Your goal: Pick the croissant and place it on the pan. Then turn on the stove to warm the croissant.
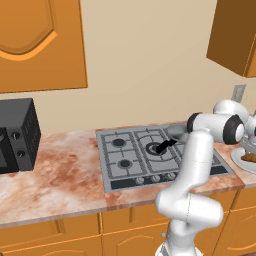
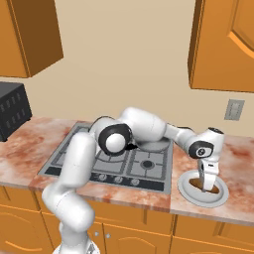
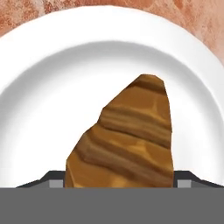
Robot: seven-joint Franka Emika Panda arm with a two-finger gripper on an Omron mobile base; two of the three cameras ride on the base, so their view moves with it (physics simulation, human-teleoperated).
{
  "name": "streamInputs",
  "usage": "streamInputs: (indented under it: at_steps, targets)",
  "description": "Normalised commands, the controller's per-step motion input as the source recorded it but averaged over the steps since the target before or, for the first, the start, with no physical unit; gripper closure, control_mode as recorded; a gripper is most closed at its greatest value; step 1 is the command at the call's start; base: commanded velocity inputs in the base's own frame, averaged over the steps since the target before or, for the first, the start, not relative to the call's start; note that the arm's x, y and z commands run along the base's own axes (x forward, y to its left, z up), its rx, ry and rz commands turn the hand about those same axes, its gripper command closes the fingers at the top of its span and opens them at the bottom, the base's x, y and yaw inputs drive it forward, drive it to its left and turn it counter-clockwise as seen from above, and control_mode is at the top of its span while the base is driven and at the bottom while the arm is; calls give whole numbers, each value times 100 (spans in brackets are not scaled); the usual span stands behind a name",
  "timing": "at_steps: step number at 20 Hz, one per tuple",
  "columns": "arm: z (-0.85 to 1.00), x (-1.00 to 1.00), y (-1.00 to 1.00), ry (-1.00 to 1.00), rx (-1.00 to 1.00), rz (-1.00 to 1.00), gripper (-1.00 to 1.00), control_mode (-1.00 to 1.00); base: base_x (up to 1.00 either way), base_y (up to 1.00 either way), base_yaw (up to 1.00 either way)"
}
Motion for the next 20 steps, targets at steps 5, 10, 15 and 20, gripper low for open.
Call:
streamInputs:
  at_steps: [5,10,15,20]
  targets:
    - [1,-2,0,0,0,0,100,-100,0,0,0]
    - [37,-15,0,-7,0,0,100,-100,0,0,0]
    - [45,-23,0,-10,0,0,100,-100,0,0,0]
    - [35,-20,20,-3,0,0,100,-100,0,0,0]
